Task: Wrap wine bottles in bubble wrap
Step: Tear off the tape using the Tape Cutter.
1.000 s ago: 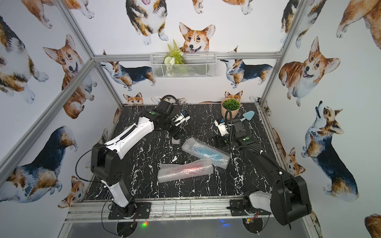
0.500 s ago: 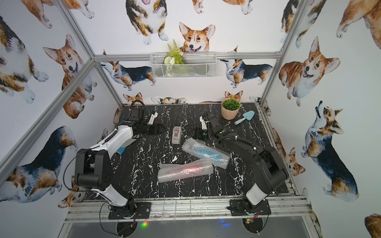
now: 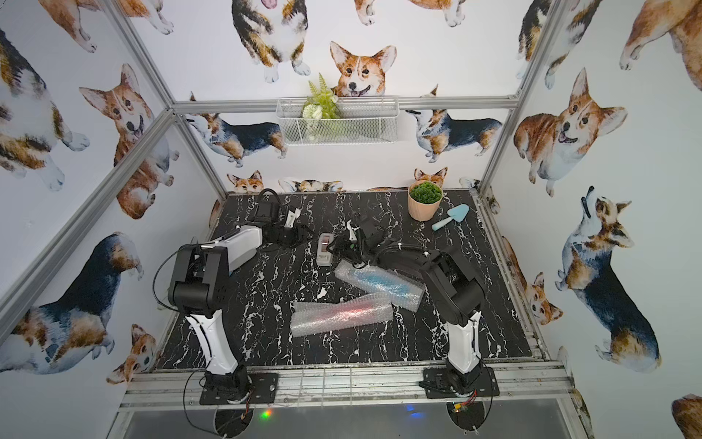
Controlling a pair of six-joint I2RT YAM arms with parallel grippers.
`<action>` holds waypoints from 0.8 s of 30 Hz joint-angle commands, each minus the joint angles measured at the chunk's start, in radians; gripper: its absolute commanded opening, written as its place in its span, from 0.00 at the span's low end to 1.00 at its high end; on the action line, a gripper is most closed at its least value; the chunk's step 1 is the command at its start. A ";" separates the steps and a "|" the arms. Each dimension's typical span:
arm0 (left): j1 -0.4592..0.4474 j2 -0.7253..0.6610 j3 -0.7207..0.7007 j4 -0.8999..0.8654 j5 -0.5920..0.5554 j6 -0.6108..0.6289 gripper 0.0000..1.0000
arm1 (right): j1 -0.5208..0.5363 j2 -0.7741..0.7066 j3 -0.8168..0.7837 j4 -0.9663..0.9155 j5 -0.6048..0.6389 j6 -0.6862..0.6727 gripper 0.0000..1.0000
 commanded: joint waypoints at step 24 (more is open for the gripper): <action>-0.025 0.114 0.041 0.044 0.031 -0.053 0.36 | 0.004 0.180 0.107 0.162 -0.099 0.150 0.48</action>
